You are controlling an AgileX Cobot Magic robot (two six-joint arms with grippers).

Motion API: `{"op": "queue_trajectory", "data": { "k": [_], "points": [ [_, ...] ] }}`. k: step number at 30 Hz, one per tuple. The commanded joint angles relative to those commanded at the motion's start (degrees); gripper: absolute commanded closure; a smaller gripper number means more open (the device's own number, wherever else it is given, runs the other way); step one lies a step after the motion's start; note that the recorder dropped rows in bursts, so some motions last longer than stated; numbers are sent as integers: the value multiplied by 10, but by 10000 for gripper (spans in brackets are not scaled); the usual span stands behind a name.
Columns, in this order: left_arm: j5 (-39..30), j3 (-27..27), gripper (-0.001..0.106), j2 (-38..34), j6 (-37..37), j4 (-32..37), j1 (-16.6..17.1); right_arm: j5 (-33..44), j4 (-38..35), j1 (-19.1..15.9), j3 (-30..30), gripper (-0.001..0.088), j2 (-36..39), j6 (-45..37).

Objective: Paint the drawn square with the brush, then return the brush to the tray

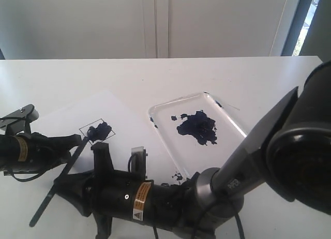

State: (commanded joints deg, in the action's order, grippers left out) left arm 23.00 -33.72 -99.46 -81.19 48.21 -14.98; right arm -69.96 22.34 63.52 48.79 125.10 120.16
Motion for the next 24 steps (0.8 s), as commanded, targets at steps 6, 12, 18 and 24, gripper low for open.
{"op": "queue_trajectory", "data": {
  "k": [6, 12, 18, 24],
  "points": [
    [0, 0, 1053, 0, -3, 3, 0, 0, -18, -2, 0, 868, 0, 0],
    [0, 0, 1053, 0, -13, 16, 0, 0, -22, -22, -2, 868, 2, 0],
    [-1, 0, 1053, 0, -17, 16, 0, 0, -21, -48, -2, 868, 4, 0],
    [-1, 0, 1053, 0, -25, 21, 0, 0, -17, -64, -2, 868, 4, 0]
  ]
}}
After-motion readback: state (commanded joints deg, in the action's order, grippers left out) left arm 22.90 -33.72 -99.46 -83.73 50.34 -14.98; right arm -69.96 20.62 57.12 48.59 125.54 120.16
